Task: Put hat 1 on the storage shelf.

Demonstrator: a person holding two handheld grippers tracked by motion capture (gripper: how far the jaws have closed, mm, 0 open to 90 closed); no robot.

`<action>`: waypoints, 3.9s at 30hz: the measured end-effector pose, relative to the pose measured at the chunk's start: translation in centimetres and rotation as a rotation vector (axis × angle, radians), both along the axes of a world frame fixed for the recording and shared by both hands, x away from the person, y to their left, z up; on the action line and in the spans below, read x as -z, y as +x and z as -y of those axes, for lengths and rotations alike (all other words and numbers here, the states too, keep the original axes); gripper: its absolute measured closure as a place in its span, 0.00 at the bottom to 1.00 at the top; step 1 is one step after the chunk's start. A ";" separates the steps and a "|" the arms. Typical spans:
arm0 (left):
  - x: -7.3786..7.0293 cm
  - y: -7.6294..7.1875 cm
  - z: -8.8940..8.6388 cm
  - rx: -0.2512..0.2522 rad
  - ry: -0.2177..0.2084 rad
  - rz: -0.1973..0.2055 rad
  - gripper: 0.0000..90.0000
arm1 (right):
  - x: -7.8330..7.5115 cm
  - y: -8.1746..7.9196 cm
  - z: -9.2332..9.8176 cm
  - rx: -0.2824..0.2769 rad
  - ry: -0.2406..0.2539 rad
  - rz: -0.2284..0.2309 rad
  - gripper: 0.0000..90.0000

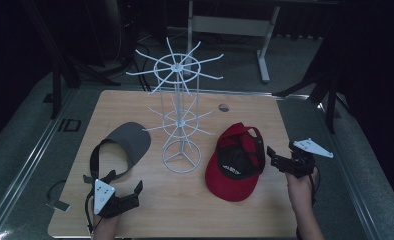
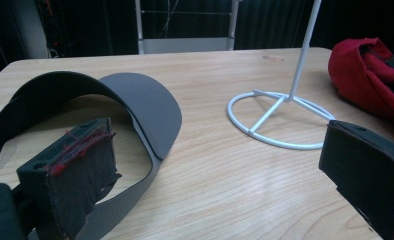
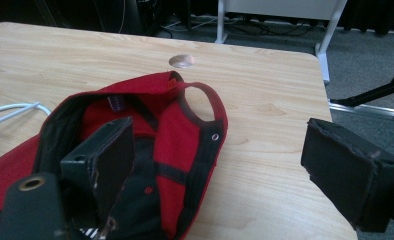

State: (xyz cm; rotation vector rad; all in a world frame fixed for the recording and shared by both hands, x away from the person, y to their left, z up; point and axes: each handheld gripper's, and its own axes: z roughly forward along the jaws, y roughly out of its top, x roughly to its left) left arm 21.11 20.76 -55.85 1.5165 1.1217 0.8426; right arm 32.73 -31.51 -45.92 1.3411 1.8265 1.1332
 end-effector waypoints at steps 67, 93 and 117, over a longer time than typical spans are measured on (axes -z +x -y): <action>-0.2 0.1 0.6 0.054 0.016 -0.042 0.04 | 2.9 6.2 -5.2 -0.098 -0.179 -0.264 0.94; -2.5 1.1 1.6 0.374 -0.081 -0.170 0.04 | -6.1 0.6 -4.0 -0.206 -0.088 -0.081 0.94; -11.2 2.6 7.3 0.789 -0.030 -0.087 0.08 | -9.8 -4.0 -2.9 -0.298 -0.014 -0.007 0.94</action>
